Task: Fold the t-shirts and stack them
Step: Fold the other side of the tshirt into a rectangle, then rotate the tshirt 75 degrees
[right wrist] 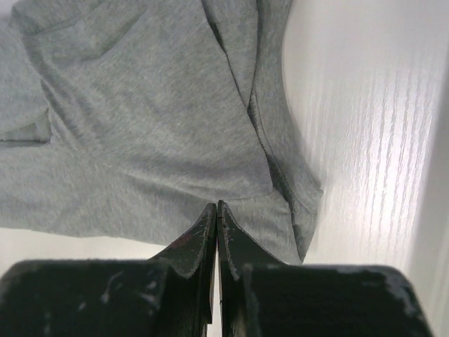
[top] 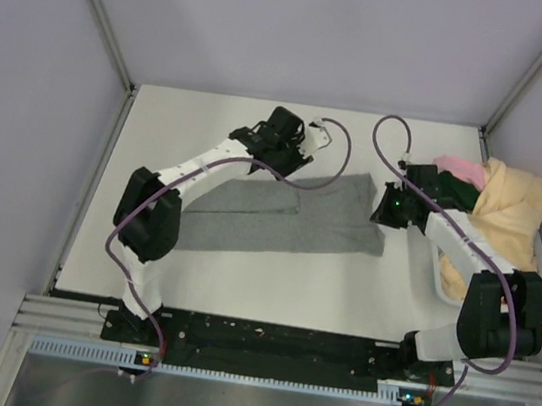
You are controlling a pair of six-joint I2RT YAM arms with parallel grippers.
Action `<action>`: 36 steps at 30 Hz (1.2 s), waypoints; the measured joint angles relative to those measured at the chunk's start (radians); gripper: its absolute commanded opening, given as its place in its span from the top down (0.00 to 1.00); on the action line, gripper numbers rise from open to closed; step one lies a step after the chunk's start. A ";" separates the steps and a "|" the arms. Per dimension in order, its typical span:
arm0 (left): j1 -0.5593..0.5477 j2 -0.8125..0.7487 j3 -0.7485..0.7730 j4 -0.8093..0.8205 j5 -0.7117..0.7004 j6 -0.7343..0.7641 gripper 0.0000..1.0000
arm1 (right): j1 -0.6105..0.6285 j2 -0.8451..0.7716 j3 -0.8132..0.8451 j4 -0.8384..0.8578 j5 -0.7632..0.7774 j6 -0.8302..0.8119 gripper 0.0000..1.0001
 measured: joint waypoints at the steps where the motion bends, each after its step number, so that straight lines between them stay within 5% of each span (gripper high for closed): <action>1: 0.009 -0.040 -0.034 -0.001 -0.010 0.011 0.57 | 0.003 -0.008 -0.007 -0.002 0.000 0.005 1.00; 6: 0.137 -0.232 -0.234 0.002 -0.032 0.052 0.61 | -0.004 -0.008 -0.090 -0.012 -0.015 0.023 1.00; 15: 0.575 -0.459 -0.549 0.007 -0.005 0.109 0.60 | -0.077 0.228 -0.013 -0.027 -0.078 0.051 1.00; 20: 0.659 -0.554 -0.668 0.010 0.013 0.158 0.61 | -0.138 0.476 0.309 -0.084 -0.098 0.059 1.00; 28: 0.660 -0.540 -0.763 -0.011 0.109 0.192 0.62 | -0.169 1.012 1.230 -0.226 -0.045 0.058 1.00; 36: 0.643 -0.438 -0.766 -0.012 0.207 0.196 0.62 | -0.169 1.078 1.344 -0.213 -0.042 0.078 1.00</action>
